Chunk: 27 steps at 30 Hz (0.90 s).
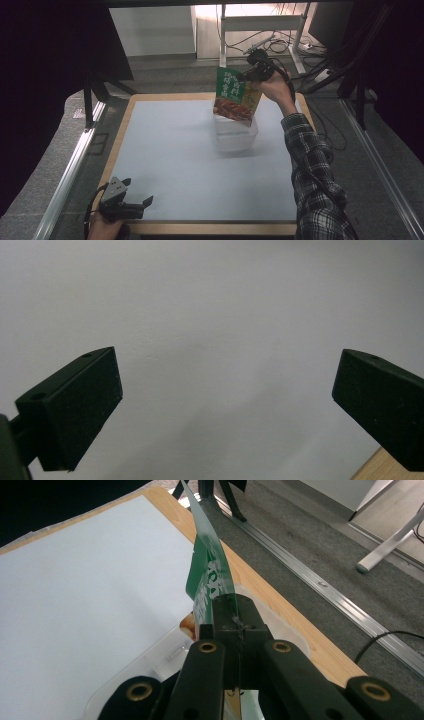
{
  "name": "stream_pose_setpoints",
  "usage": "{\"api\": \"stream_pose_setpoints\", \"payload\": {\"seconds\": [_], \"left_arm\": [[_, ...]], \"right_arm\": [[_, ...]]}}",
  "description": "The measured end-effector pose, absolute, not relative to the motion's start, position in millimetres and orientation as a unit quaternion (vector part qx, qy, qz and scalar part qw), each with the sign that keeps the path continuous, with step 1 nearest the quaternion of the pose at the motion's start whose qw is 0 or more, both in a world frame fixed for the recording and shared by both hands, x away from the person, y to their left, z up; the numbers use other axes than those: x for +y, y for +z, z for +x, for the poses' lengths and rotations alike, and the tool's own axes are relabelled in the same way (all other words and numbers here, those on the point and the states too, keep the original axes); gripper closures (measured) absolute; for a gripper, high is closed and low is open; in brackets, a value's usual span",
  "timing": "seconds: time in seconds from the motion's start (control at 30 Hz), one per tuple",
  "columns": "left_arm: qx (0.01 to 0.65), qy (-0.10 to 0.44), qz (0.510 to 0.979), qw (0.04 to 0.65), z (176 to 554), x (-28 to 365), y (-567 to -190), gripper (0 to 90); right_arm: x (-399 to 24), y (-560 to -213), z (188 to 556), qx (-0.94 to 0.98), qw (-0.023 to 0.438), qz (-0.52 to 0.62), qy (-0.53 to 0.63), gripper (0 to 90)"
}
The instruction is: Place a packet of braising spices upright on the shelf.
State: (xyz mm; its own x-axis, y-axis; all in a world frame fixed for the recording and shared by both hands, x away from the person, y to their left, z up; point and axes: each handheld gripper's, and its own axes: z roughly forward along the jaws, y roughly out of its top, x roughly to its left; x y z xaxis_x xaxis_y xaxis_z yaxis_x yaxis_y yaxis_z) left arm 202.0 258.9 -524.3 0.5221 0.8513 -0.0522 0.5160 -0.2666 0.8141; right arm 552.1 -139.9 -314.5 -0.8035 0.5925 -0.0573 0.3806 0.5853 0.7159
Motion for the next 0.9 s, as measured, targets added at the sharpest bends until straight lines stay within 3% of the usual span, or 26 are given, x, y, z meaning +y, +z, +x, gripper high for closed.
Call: {"api": "stream_pose_setpoints", "payload": {"seconds": [0.5,0.53,0.6,0.9], "left_arm": [[0.448,0.199,0.765,0.418,202,261,-524,0.0],[0.449,0.198,0.764,0.418,202,261,-524,0.0],[0.447,0.199,0.766,0.416,202,260,-524,0.0],[0.444,0.199,0.769,0.414,202,259,-524,0.0]], "right_arm": [[-115,-332,553,0.889,0.16,0.269,0.334,88.2],[-115,-332,553,0.889,0.161,0.269,0.335,86.5],[-116,-331,553,0.881,0.16,0.27,0.353,72.8],[-127,-329,549,0.872,0.174,0.276,0.364,58.0]]}}
